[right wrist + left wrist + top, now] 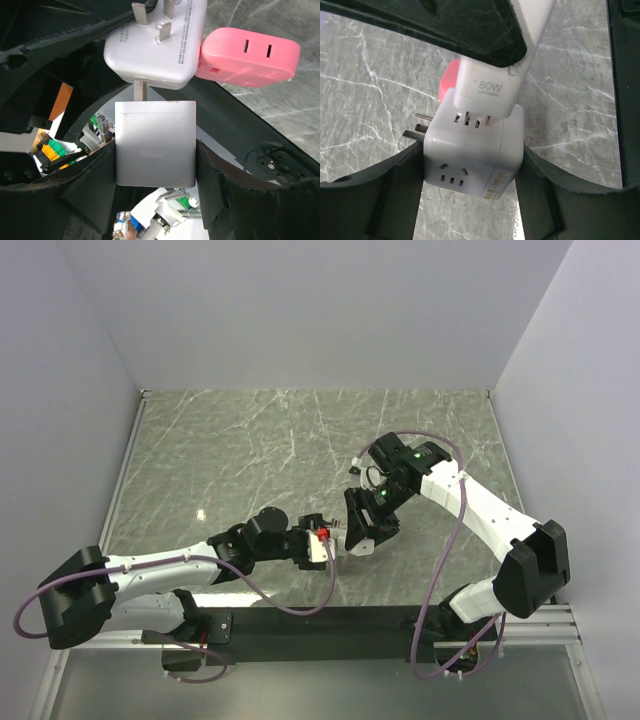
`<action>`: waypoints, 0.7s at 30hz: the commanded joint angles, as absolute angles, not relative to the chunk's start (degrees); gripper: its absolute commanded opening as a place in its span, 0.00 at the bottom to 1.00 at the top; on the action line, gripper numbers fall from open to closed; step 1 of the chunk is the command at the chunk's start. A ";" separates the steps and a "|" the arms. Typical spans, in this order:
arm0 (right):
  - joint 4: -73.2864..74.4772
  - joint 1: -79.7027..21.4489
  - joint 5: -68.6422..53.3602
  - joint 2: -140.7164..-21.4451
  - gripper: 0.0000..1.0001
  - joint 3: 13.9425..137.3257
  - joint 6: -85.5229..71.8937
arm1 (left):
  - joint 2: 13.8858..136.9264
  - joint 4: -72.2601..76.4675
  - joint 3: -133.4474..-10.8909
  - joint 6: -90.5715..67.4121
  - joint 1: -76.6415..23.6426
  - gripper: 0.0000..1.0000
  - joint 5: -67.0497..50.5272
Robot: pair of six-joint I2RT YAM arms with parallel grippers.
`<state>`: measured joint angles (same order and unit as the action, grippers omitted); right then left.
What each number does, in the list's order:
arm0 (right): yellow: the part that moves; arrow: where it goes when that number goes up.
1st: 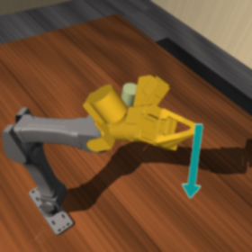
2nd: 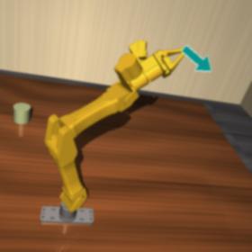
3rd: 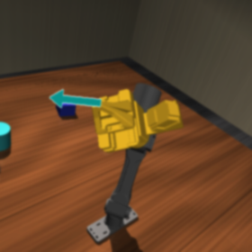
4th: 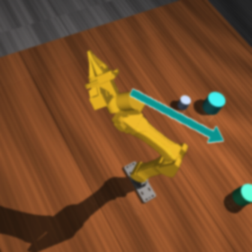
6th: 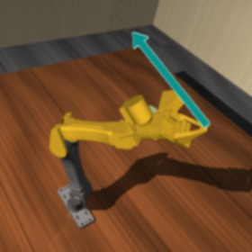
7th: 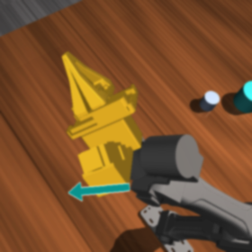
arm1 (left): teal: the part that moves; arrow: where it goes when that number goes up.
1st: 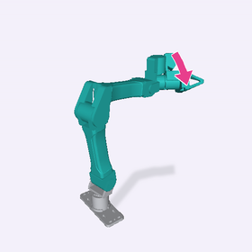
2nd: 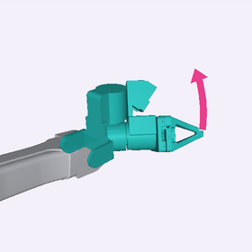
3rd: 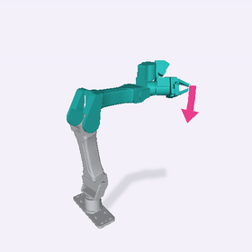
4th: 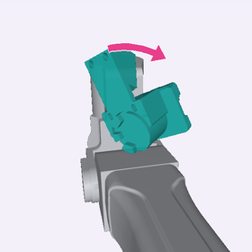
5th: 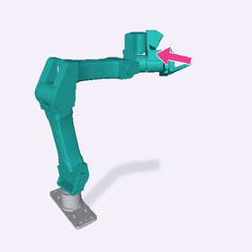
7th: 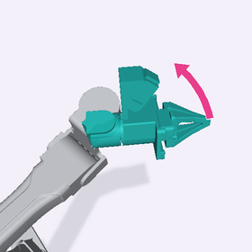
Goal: Insert the plug
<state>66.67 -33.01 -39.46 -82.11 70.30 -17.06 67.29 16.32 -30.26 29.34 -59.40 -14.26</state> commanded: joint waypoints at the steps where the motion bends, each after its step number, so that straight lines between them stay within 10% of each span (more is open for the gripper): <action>1: 66.62 -33.22 -39.64 -82.00 0.00 72.77 -17.23 | 64.43 21.27 -32.08 30.15 -59.68 0.01 -16.08; 21: 66.88 -33.31 -39.99 -83.32 0.00 74.36 -16.87 | 64.07 21.18 -31.99 30.06 -59.77 0.01 -16.17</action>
